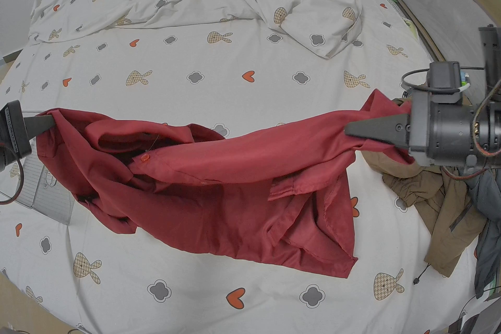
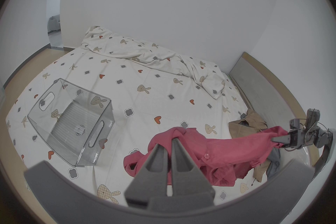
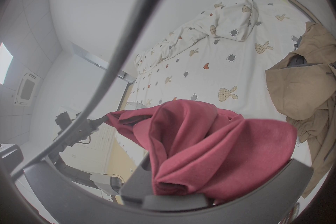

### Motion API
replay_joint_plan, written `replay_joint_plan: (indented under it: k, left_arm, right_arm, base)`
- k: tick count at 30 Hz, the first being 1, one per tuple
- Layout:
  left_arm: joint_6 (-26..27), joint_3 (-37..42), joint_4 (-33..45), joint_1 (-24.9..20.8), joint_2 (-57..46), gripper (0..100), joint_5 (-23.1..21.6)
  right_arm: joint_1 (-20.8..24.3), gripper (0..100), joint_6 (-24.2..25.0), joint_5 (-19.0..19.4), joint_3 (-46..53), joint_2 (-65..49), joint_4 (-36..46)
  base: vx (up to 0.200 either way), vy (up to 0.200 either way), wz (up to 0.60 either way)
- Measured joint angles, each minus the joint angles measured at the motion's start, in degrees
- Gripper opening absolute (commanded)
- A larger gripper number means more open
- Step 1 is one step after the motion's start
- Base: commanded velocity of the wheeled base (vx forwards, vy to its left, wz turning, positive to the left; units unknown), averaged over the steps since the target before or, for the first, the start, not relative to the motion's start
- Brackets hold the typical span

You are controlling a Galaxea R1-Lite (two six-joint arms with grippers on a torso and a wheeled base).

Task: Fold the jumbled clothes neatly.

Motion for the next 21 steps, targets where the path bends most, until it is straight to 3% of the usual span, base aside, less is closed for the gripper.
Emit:
replay_joint_plan:
  k: [1, 9, 14, 21]
  left_arm:
    - [-0.02, 0.02, 0.0, 0.05, 0.22, 0, 0.01]
    - [-0.16, 1.11, -1.71, 0.07, 2.61, 0, -0.07]
    - [-0.16, 1.85, -2.93, 0.1, 3.69, 0, -0.11]
    - [-0.11, 2.6, -3.95, 0.07, 4.55, 0, -0.16]
  right_arm:
    - [-0.52, 100, -0.16, -0.02, 0.07, 0.85, -0.09]
    - [-8.28, 100, -4.71, 0.44, -3.28, 12.74, -1.15]
    - [-10.91, 100, -7.03, 0.66, -4.13, 20.37, -1.27]
    - [-13.29, 100, -14.51, 0.83, 0.61, 19.16, -1.62]
  base:
    - [0.0, 0.0, 0.0]
    - [0.0, 0.0, 0.0]
    - [0.0, 0.0, 0.0]
    - [0.0, 0.0, 0.0]
